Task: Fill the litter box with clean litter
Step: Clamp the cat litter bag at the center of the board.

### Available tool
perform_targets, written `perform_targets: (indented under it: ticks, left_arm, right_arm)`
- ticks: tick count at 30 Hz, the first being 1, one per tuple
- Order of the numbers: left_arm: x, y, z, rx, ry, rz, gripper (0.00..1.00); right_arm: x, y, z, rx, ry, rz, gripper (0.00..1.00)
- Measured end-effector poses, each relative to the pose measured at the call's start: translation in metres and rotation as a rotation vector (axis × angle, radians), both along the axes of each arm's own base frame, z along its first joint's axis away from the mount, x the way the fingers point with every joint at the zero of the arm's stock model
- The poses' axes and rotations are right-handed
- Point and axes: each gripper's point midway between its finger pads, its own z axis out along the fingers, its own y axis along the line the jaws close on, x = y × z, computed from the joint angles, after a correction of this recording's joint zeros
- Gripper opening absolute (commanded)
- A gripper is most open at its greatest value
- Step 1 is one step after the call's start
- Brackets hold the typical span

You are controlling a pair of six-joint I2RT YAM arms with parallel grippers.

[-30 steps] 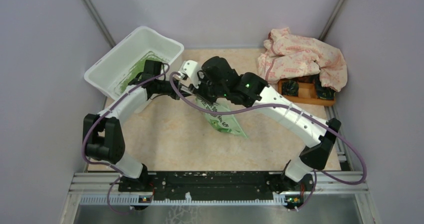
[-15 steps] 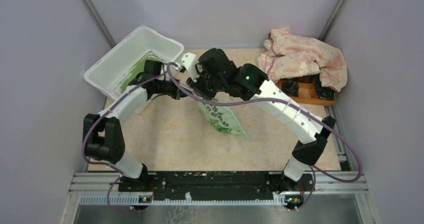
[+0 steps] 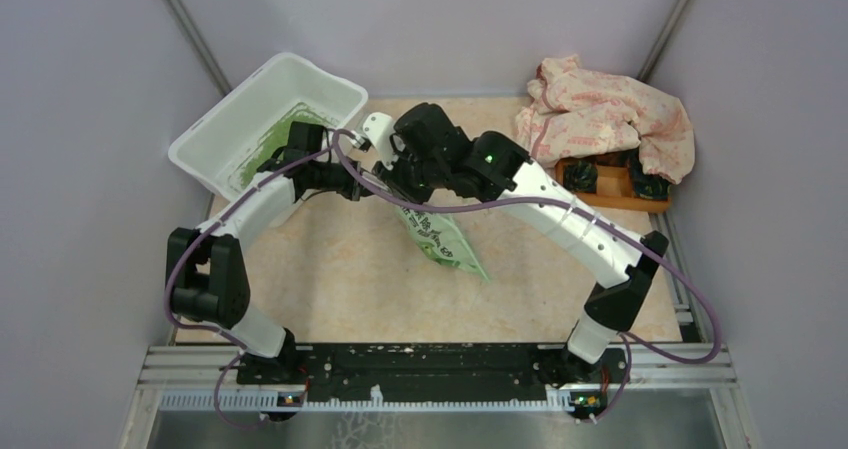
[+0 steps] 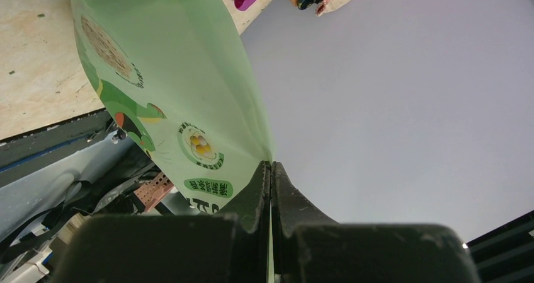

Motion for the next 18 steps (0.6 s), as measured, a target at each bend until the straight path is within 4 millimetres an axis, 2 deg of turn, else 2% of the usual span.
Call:
perform_targets:
  ticks: [9,18]
  left_arm:
    - [-0.001,0.000,-0.002,0.001,0.007,0.002,0.00]
    - [-0.002,0.000,-0.001,-0.001,0.005,0.002,0.00]
  right_arm:
    - [-0.004,-0.005,-0.013,0.001,0.033,-0.017,0.00]
    - [-0.010,-0.013,-0.007,0.029,0.039,-0.038,0.00]
